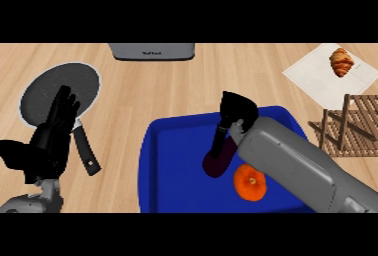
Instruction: Pick the eggplant from the tray and place it in the tiered shelf
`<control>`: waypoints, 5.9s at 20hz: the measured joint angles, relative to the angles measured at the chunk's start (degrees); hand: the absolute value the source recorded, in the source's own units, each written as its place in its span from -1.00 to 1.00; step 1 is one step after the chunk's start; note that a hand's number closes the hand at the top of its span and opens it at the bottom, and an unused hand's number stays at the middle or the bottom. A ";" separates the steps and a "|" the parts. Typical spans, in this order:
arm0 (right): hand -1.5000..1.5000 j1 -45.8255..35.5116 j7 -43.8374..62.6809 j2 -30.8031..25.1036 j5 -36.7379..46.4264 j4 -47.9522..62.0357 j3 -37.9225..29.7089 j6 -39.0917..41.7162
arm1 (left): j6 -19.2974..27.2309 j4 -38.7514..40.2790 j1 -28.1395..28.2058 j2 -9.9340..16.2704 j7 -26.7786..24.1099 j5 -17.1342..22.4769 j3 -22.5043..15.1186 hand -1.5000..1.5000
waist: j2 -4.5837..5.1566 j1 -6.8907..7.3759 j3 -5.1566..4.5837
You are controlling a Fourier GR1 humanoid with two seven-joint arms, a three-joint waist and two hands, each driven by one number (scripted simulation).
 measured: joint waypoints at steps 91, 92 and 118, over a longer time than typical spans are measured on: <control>1.00 58.88 -65.89 -36.31 -11.02 -21.54 -75.24 -2.34 | -5.63 -1.15 0.20 -3.07 1.29 -2.36 4.70 0.00 | 0.40 0.47 0.09; 1.00 57.41 -66.57 -36.18 -10.55 -20.05 -75.24 -2.18 | -5.17 -0.72 0.22 -3.89 1.00 -3.20 3.94 0.00 | 0.41 0.45 0.12; -1.00 27.82 -78.30 -31.51 -5.69 14.82 -71.81 6.30 | -6.83 -1.72 1.08 -6.11 0.96 -5.72 5.82 0.00 | 0.30 0.35 0.04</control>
